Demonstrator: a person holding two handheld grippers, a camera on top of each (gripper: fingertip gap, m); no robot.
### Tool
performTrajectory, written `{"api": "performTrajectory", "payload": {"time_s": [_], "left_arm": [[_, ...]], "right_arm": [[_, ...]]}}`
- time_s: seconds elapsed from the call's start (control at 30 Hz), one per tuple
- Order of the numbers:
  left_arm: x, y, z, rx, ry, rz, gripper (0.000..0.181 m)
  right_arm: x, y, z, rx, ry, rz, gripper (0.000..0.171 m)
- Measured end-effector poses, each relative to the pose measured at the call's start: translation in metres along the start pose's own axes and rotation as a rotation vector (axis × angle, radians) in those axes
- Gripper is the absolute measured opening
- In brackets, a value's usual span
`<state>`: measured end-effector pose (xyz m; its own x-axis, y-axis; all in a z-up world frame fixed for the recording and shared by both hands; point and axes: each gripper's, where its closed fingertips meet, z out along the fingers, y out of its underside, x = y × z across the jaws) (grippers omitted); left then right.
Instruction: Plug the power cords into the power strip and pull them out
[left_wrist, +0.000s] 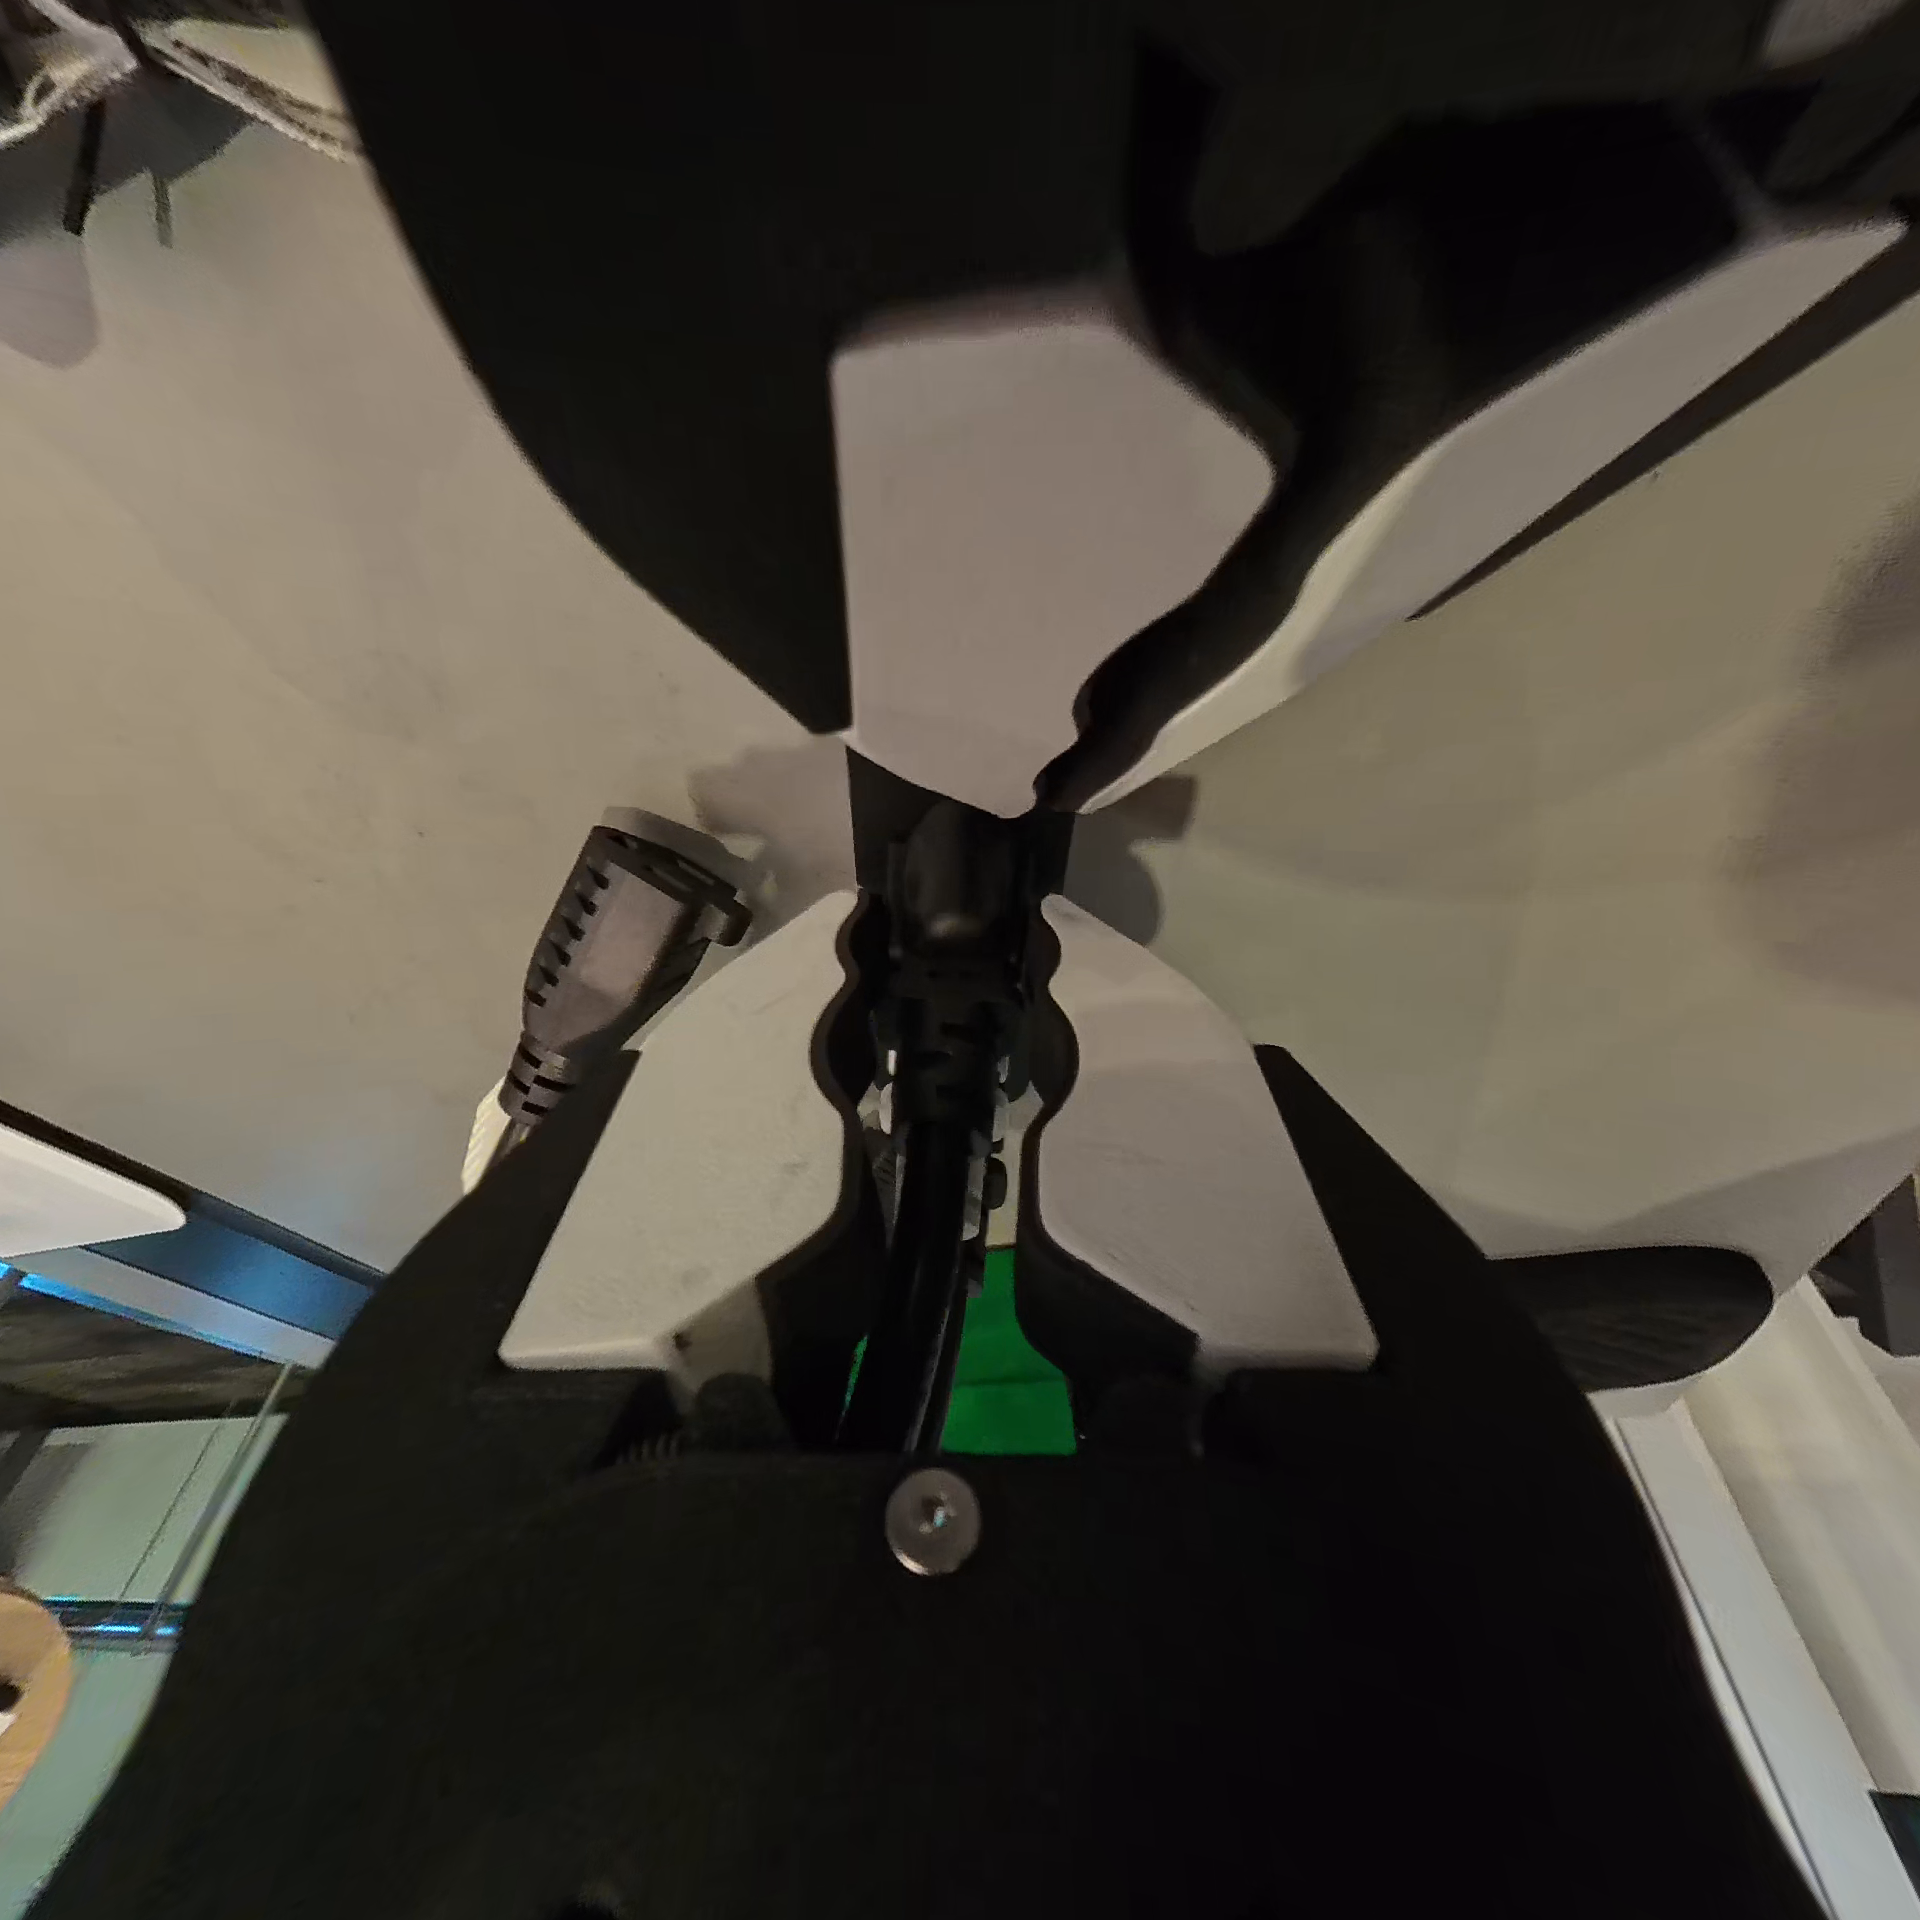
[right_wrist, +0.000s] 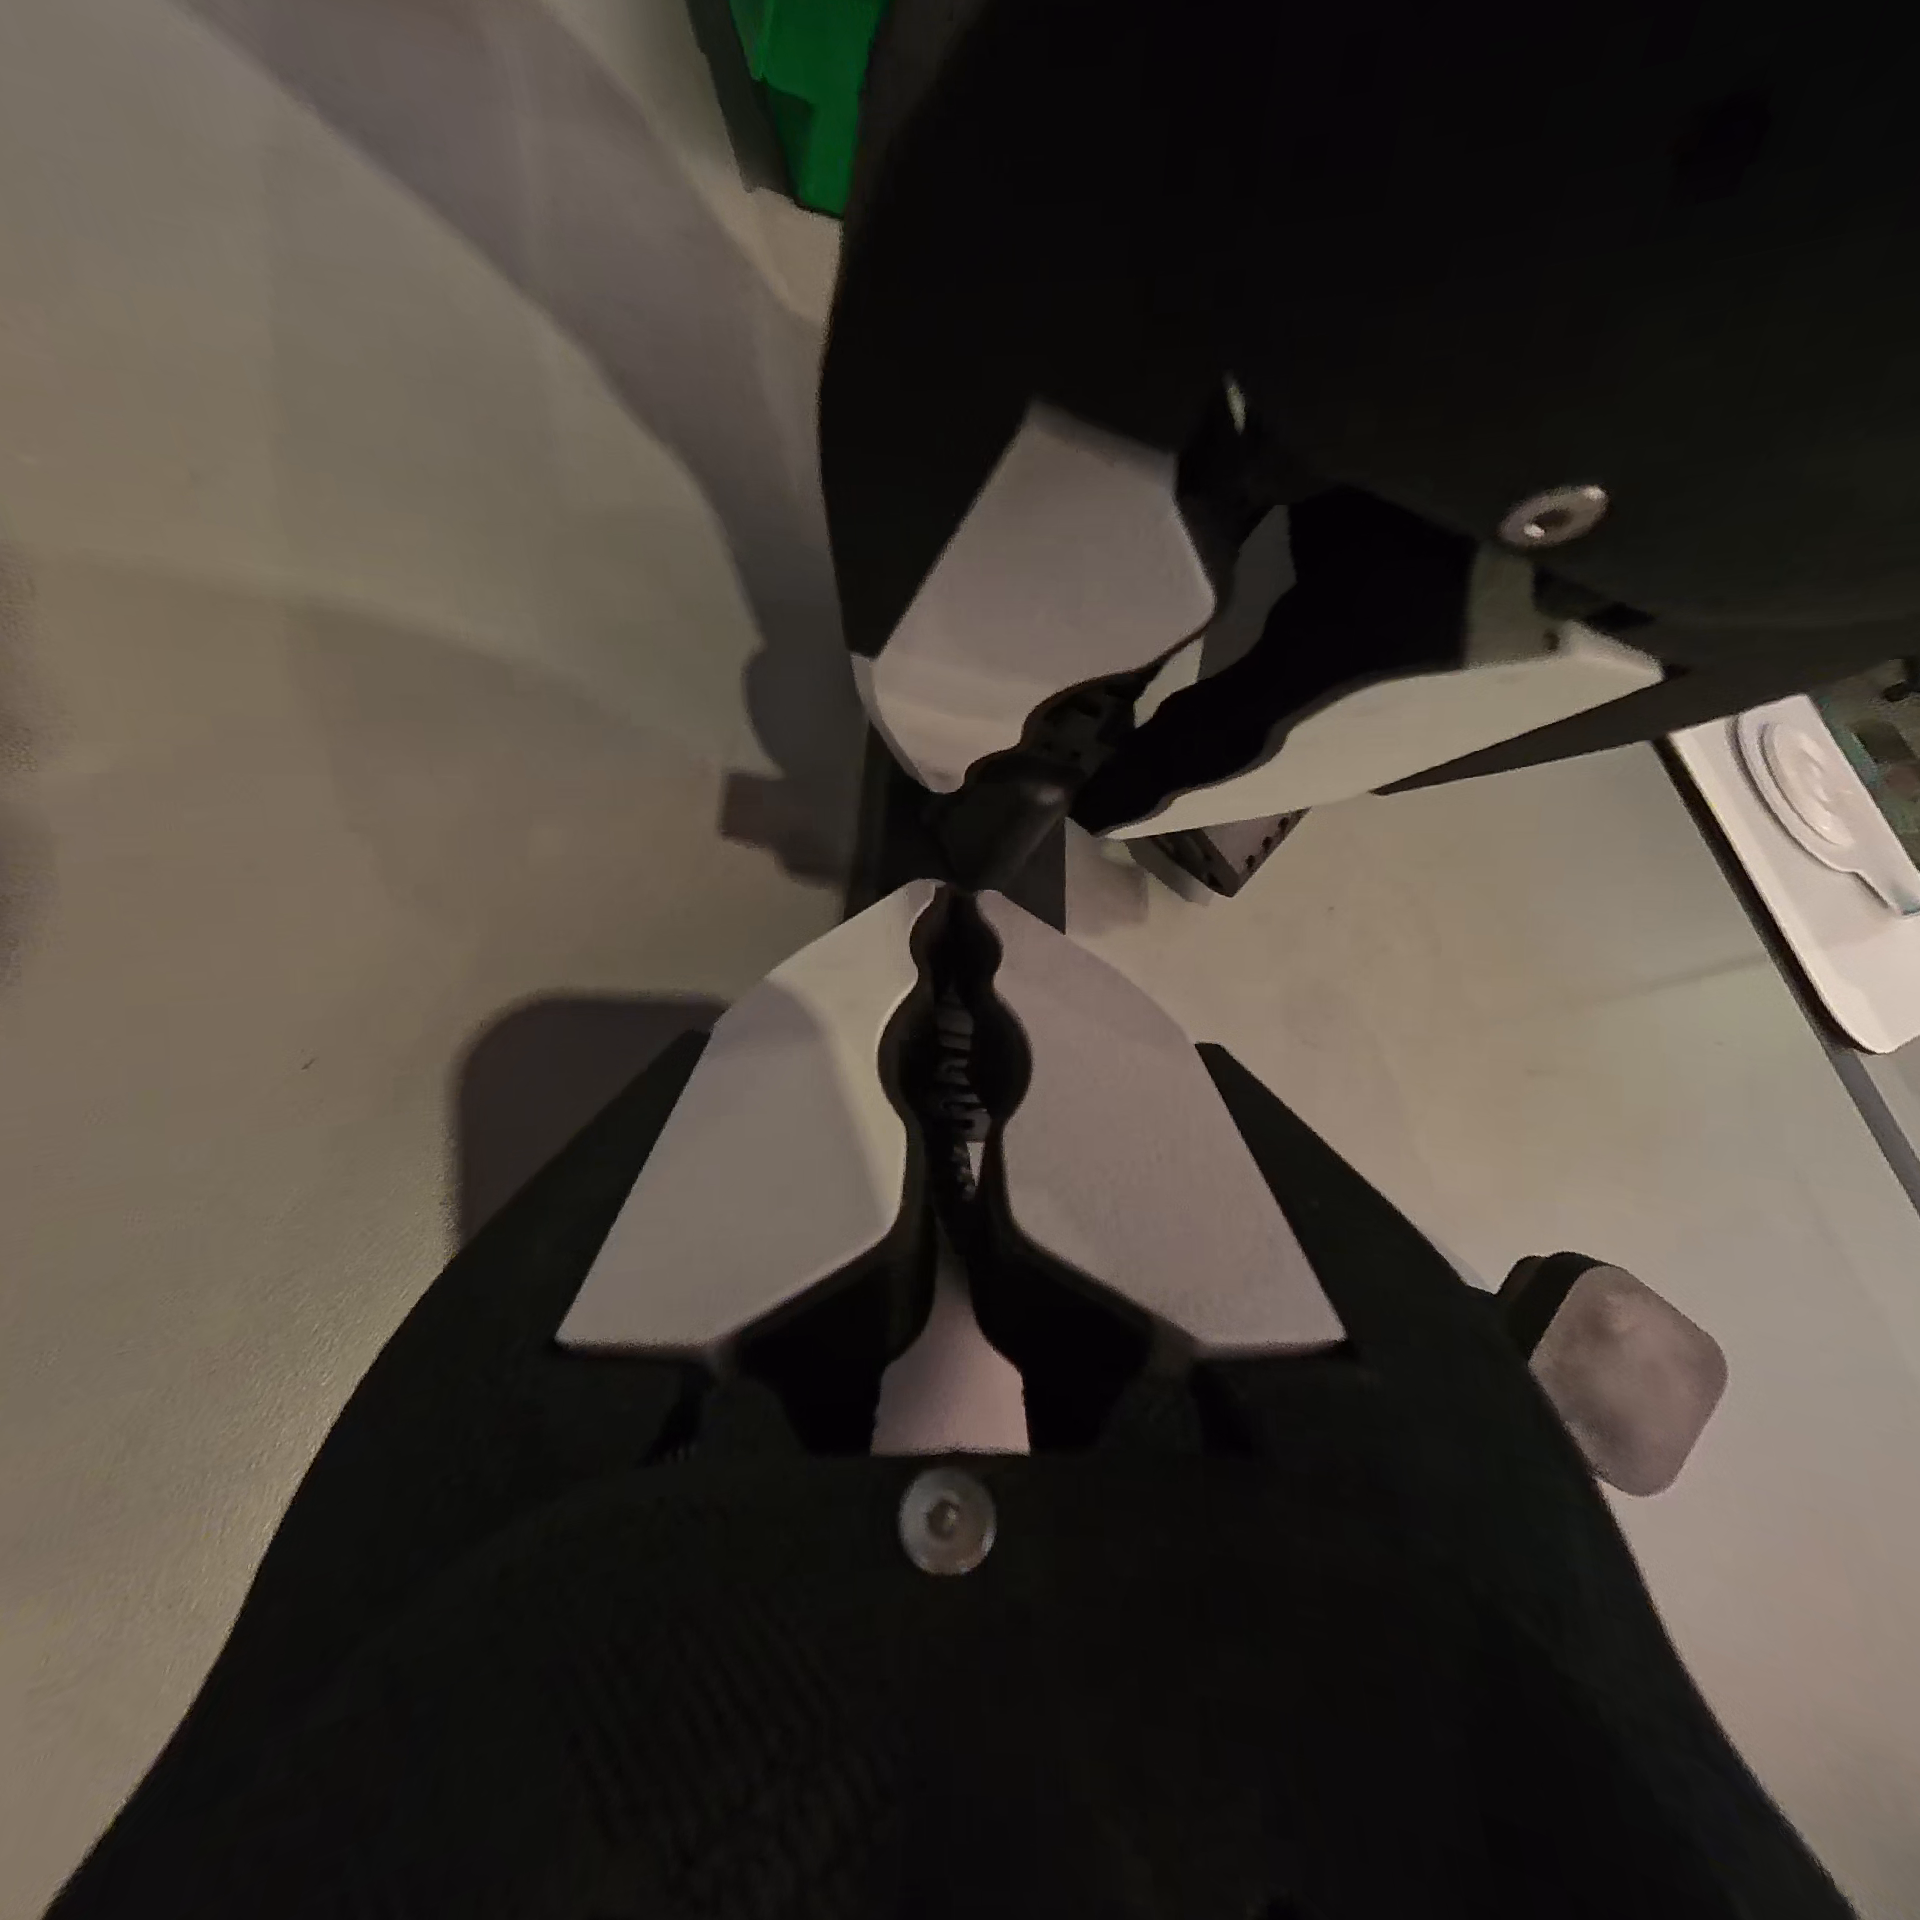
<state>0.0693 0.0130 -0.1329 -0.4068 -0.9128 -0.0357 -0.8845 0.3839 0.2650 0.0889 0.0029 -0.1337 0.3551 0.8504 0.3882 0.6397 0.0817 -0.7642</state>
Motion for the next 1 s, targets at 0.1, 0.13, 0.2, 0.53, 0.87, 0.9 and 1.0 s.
{"api": "performTrajectory", "payload": {"time_s": [0.1, 0.13, 0.2, 0.53, 0.87, 0.9, 1.0], "left_arm": [[0.0002, -0.0001, 0.0001, -0.004, 0.01, -0.017, 0.024], [0.0002, 0.0, 0.0001, -0.004, 0.007, -0.012, 0.024], [-0.0001, -0.0002, -0.0002, 0.007, -0.002, 0.006, 0.024], [-0.0012, 0.001, -0.005, -0.006, 0.016, -0.024, 0.023], [-0.001, -0.0008, -0.0084, -0.082, -0.008, -0.005, 0.023], [-0.0013, -0.0002, -0.008, -0.077, -0.003, -0.004, 0.023], [-0.0015, 0.0022, -0.0046, -0.012, 0.025, -0.042, 0.023]], "right_arm": [[-0.0001, 0.0, 0.0001, -0.003, 0.0, -0.015, 0.005], [-0.0002, 0.0002, 0.0001, -0.004, 0.002, -0.022, 0.005], [-0.0002, 0.0006, 0.0001, -0.01, 0.004, -0.031, 0.005], [0.0009, 0.0022, 0.0005, -0.026, -0.004, -0.044, 0.006], [0.0009, 0.0025, -0.0013, -0.02, 0.006, -0.027, 0.006], [0.0009, 0.0026, -0.001, -0.026, 0.004, -0.028, 0.007], [0.0012, 0.0029, 0.0009, -0.04, -0.003, -0.033, 0.007]]}}
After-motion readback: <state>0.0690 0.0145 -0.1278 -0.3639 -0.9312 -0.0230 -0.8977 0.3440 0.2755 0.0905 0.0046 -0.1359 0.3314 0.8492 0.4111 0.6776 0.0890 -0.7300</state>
